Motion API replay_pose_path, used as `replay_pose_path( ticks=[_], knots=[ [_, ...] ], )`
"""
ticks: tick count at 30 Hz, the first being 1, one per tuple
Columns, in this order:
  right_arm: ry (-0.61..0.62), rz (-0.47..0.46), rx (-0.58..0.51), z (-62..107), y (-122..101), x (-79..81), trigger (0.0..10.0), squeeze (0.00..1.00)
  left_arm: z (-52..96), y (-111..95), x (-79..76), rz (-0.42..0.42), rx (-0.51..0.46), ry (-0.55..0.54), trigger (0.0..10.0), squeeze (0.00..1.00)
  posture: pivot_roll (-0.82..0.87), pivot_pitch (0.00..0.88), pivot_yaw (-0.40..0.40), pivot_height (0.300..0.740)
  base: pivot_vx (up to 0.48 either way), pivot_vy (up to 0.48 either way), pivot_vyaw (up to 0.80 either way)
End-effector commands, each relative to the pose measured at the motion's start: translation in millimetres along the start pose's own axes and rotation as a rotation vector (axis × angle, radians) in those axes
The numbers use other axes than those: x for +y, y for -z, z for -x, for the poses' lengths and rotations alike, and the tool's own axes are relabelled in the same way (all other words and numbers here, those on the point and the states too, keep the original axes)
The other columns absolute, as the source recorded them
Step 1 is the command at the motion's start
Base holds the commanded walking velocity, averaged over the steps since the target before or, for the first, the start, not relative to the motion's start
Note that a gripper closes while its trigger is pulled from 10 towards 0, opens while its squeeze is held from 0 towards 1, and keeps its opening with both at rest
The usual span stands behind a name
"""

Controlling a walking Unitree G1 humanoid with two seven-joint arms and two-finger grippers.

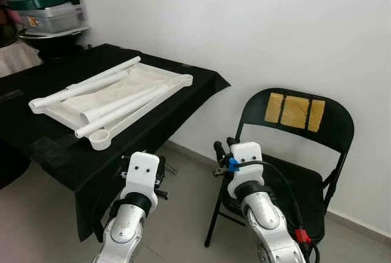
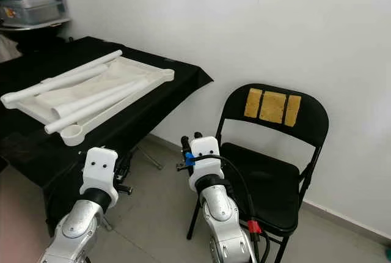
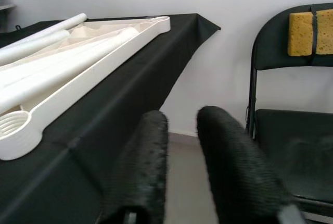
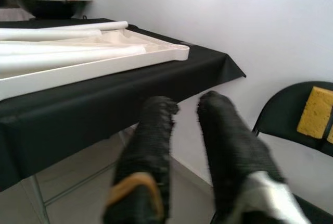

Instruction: Building children table

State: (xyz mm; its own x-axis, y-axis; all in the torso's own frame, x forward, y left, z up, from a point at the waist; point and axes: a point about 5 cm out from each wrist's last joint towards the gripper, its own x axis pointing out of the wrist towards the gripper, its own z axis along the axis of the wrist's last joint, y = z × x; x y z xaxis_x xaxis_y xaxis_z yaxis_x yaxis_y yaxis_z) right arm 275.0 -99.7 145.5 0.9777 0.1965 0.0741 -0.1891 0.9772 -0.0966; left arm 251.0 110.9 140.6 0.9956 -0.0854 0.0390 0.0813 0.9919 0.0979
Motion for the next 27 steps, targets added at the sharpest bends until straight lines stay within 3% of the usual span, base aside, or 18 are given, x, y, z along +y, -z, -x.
replay_pose_path(
  ticks=[1, 3, 4, 8, 16, 17, 20, 21, 27],
  knots=[
    [0.002, 0.001, 0.027, -0.5, 4, 1.9, 0.0, 0.0, 0.8, 2, 1.1, 0.0, 0.012, -0.002, 0.0, 0.0, -0.02, 0.0, -0.032, 0.74, 0.0, 0.0, 0.0],
    [0.001, 0.013, 0.04, -0.9, 5, 3.7, 0.0, 0.0, 0.4, 5, 2.3, 0.004, 0.041, 0.0, 0.0, 0.0, -0.02, 0.0, -0.03, 0.74, 0.0, 0.0, 0.0],
    [-0.014, 0.002, 0.031, -0.6, 4, 5.9, 10.0, 1.0, 0.0, 7, 2.2, 0.01, 0.059, 0.006, 10.0, 0.0, -0.02, 0.0, -0.03, 0.74, 0.0, 0.0, 0.0],
    [-0.061, 0.001, 0.026, -0.1, 3, 11.5, 10.0, 1.0, -0.6, 9, 2.0, 0.016, 0.077, 0.007, 10.0, 0.0, -0.02, 0.0, -0.031, 0.74, 0.0, 0.0, 0.0],
    [-0.039, -0.017, 0.039, 3.3, 5, 7.8, 10.0, 1.0, 1.8, 14, 5.0, 0.015, 0.106, -0.024, 10.0, 0.0, -0.01, 0.0, -0.031, 0.74, 0.0, 0.0, 0.0],
    [-0.038, -0.017, 0.037, 3.8, 5, 7.3, 10.0, 1.0, 2.4, 14, 4.1, 0.016, 0.108, -0.024, 10.0, 0.59, -0.01, 0.0, -0.032, 0.74, 0.0, 0.0, 0.0],
    [-0.038, -0.016, 0.036, 4.1, 4, 7.0, 10.0, 1.0, 2.7, 14, 3.5, 0.017, 0.11, -0.023, 10.0, 0.59, -0.02, 0.0, -0.031, 0.74, 0.0, 0.0, 0.0],
    [-0.036, -0.015, 0.036, 4.6, 4, 6.3, 10.0, 1.0, 3.4, 13, 1.0, 0.028, 0.104, -0.007, 10.0, 1.0, -0.01, 0.0, -0.033, 0.74, 0.0, 0.0, 0.0],
    [-0.036, -0.011, 0.036, 6.1, 5, 3.8, 10.0, 1.0, 5.5, 10, -4.6, 0.046, 0.087, 0.011, 10.0, 1.0, -0.02, 0.0, -0.034, 0.74, 0.0, 0.0, 0.0]
  ],
)
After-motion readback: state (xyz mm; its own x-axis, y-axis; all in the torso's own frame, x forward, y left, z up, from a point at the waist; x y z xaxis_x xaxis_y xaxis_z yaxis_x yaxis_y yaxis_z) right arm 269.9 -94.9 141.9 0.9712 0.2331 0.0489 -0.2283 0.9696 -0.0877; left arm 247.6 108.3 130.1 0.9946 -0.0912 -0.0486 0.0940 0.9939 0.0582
